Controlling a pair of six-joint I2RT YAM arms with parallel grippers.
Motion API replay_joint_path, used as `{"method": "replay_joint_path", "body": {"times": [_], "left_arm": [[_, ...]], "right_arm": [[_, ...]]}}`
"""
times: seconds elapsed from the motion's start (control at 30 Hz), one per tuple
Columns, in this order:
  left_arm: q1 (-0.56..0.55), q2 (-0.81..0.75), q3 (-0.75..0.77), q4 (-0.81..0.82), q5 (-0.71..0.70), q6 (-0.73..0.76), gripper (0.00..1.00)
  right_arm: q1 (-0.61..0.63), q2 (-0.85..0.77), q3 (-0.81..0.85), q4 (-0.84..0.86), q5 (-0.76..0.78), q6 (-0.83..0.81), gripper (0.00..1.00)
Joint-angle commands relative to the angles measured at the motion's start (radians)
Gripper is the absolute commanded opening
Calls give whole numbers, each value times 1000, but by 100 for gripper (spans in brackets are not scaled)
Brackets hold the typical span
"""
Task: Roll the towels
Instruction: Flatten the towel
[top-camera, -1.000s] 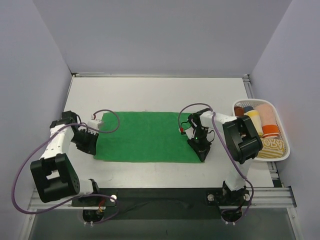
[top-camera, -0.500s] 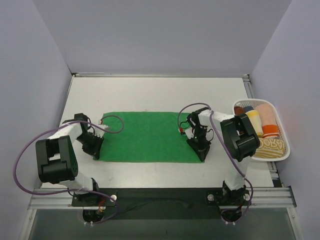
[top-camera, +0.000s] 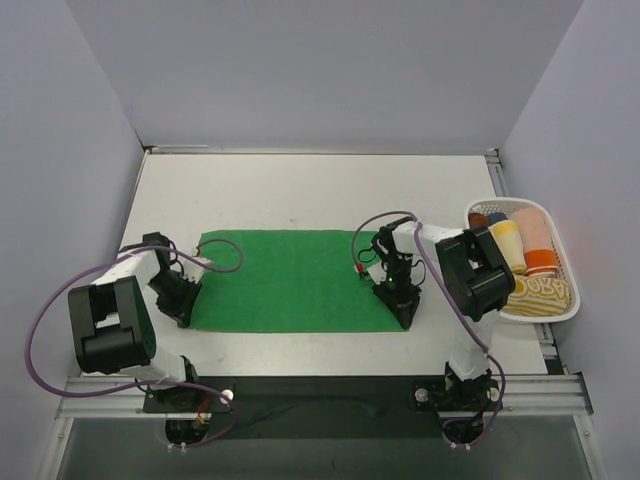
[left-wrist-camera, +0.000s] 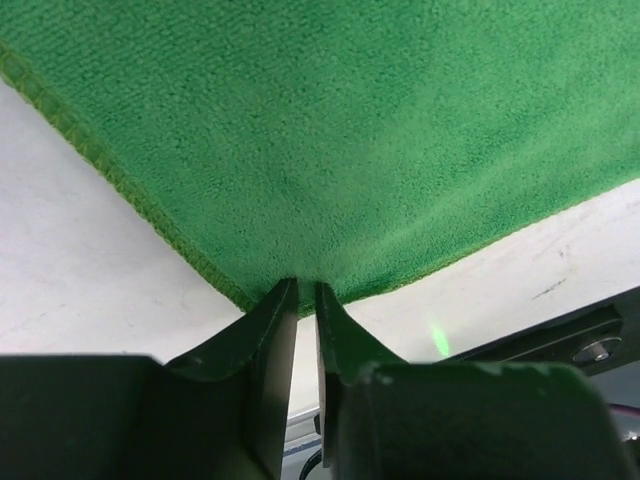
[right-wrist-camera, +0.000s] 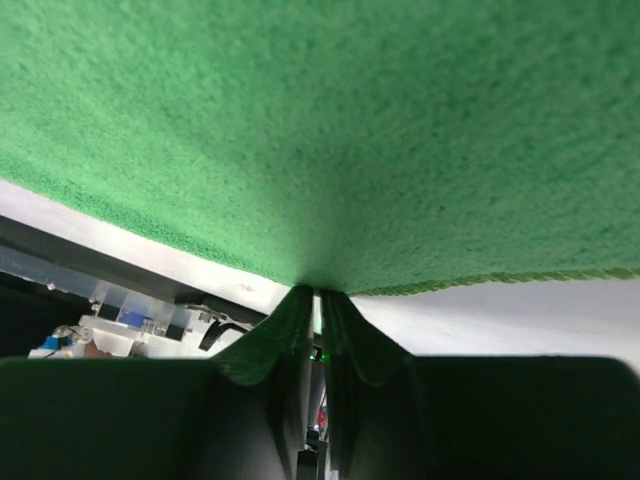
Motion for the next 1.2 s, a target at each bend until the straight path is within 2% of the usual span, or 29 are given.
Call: {"method": "replay_joint_path", "body": {"times": [0.0,0.03,0.1,0.17,0.3,0.33,0.4,0.5,0.57,0.63,0.8,0.93,1.17], "left_arm": [[8,7,-4,-51,-30,55,26],[10,5,11,-66,-10,54,29],[8,1,79,-117,34,54,39],[10,-7,137,-163,102,51,44],[13,-29,333,-189,205,22,53],[16,-35,362,-180,231,0,59],[14,-52,416,-111,282,-36,71],[16,-41,479,51,302,-136,75],[16,8,513,180,288,-228,77],[14,97,578,232,283,-299,76],[14,296,737,236,283,-395,54],[11,408,807,240,271,-426,51],[8,475,838,240,239,-419,51]], "right_arm": [[14,-45,-9,-61,-13,-41,14],[14,-59,19,-69,-19,-39,17],[14,-107,51,-96,-45,-39,28],[14,-142,105,-116,-47,-35,39],[-1,-213,211,-142,-51,-45,50],[-20,-233,229,-144,-53,-55,53],[-49,-234,292,-127,-56,-61,55],[-135,-199,379,-66,-41,-52,54],[-197,-158,434,-24,-33,-41,50],[-230,-75,551,-15,-31,-39,47],[-311,123,757,-1,-90,-20,41],[-313,221,849,16,-106,3,39],[-302,333,903,31,-156,73,39]]}}
